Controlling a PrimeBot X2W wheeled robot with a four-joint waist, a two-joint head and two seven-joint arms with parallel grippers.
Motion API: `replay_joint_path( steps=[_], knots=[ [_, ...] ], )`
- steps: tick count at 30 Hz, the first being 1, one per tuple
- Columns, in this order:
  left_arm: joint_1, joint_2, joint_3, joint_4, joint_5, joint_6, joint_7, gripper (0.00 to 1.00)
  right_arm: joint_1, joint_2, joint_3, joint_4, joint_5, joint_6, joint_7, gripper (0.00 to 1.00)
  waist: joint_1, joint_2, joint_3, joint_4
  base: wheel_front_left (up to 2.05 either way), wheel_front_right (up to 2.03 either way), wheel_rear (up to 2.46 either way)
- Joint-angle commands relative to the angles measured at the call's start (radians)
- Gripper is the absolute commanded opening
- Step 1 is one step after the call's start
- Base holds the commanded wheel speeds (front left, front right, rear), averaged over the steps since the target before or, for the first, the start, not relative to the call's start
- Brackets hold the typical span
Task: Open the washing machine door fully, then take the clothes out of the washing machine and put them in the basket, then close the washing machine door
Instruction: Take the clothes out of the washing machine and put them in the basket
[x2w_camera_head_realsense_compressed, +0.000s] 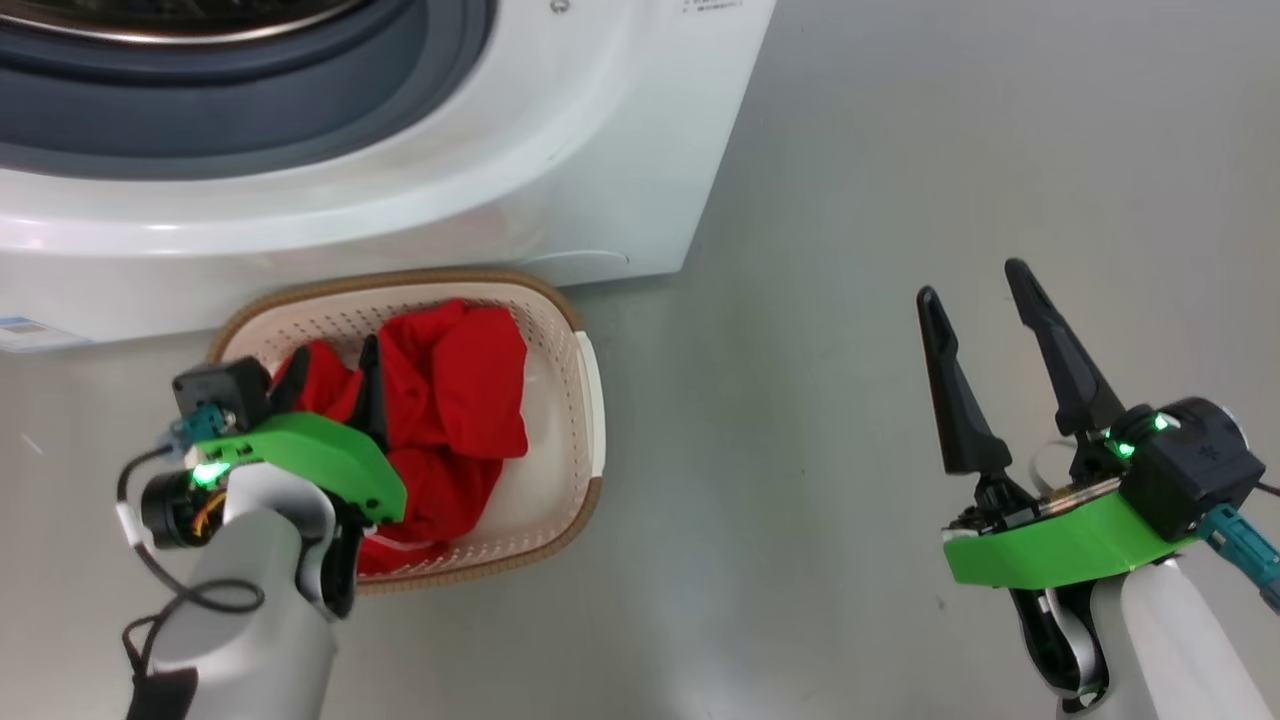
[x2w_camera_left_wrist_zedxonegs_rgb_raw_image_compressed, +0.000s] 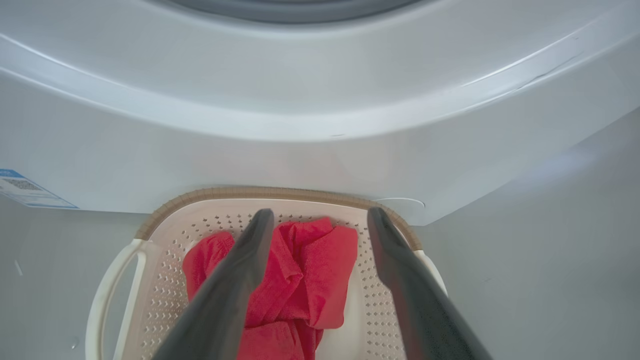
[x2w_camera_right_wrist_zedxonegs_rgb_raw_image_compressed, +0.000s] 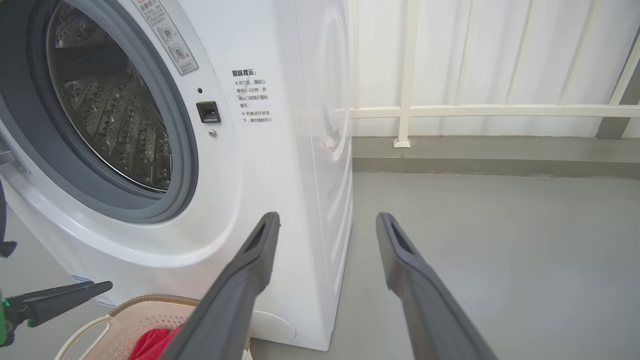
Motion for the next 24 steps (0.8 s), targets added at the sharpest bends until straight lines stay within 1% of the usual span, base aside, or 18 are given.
replay_joint_path(
  steps=[1,5,6,11,12,16,24],
  knots=[
    [0.049,0.03,0.031,-0.049,0.018,0.003,-0.012,1.0,0.026,-0.002,0.014,-0.017,-0.004,0.006,-0.006,1.0,0.0,0.0,-0.042,0.02,0.0,0.0,0.0],
    [0.124,0.023,0.056,-0.164,0.044,0.02,-0.012,1.0,0.043,-0.002,0.007,-0.011,-0.014,0.006,-0.006,1.0,0.0,0.0,-0.087,0.034,0.0,0.0,0.0],
    [0.124,0.023,0.056,-0.164,0.044,0.02,-0.012,1.0,0.043,-0.002,0.007,-0.011,-0.014,0.006,-0.006,1.0,0.0,0.0,-0.087,0.034,0.0,0.0,0.0],
    [0.21,0.011,0.083,-0.307,0.071,0.013,-0.012,1.0,0.068,-0.002,0.0,-0.007,-0.02,0.006,-0.006,1.0,0.0,0.0,-0.138,0.049,0.0,0.0,0.0],
    [0.241,0.007,0.09,-0.361,0.085,0.011,-0.012,1.0,0.078,-0.002,-0.003,-0.006,-0.023,0.006,-0.006,1.0,0.0,0.0,-0.155,0.053,0.0,0.0,0.0],
    [0.297,0.001,0.113,-0.468,0.109,0.015,-0.012,1.0,0.093,-0.002,-0.014,-0.006,-0.025,0.006,-0.006,1.0,0.0,0.0,-0.186,0.058,0.0,0.0,0.0],
    [0.395,-0.01,0.134,-0.618,0.133,0.018,-0.012,1.0,0.121,-0.002,-0.044,0.007,-0.027,0.006,-0.006,1.0,0.0,0.0,-0.249,0.065,0.0,0.0,0.0]
  ],
)
